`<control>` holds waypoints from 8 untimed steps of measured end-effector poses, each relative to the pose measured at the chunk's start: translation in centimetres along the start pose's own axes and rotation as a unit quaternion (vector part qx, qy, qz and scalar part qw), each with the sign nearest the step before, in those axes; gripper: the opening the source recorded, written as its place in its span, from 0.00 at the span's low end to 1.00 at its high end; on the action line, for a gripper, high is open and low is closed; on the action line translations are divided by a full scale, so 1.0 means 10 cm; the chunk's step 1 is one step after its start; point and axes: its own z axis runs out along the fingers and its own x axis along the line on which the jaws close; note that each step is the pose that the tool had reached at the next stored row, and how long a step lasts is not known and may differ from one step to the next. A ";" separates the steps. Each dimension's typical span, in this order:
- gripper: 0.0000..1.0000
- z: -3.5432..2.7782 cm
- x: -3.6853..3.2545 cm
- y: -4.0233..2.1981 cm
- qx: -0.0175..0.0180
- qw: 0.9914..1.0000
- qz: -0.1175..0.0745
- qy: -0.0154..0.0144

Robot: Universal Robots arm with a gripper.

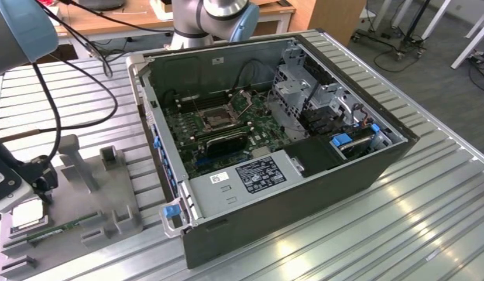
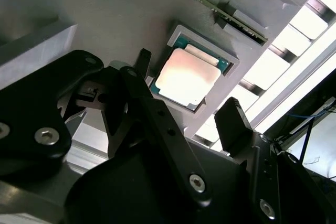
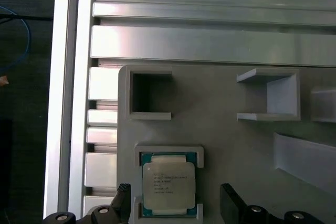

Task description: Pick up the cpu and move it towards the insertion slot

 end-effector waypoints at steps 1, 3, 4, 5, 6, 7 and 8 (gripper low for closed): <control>0.76 0.004 0.000 0.000 0.000 1.000 0.000 0.000; 0.76 0.013 0.000 0.000 0.000 1.000 0.000 0.000; 0.76 0.019 0.000 0.000 0.000 1.000 0.000 0.000; 0.76 0.027 -0.001 -0.001 0.000 1.000 0.000 0.000; 0.76 0.038 0.000 -0.002 0.000 1.000 0.000 0.000; 0.76 0.051 0.000 -0.002 0.000 1.000 0.000 0.000; 0.76 0.064 0.000 -0.002 0.000 1.000 0.000 0.000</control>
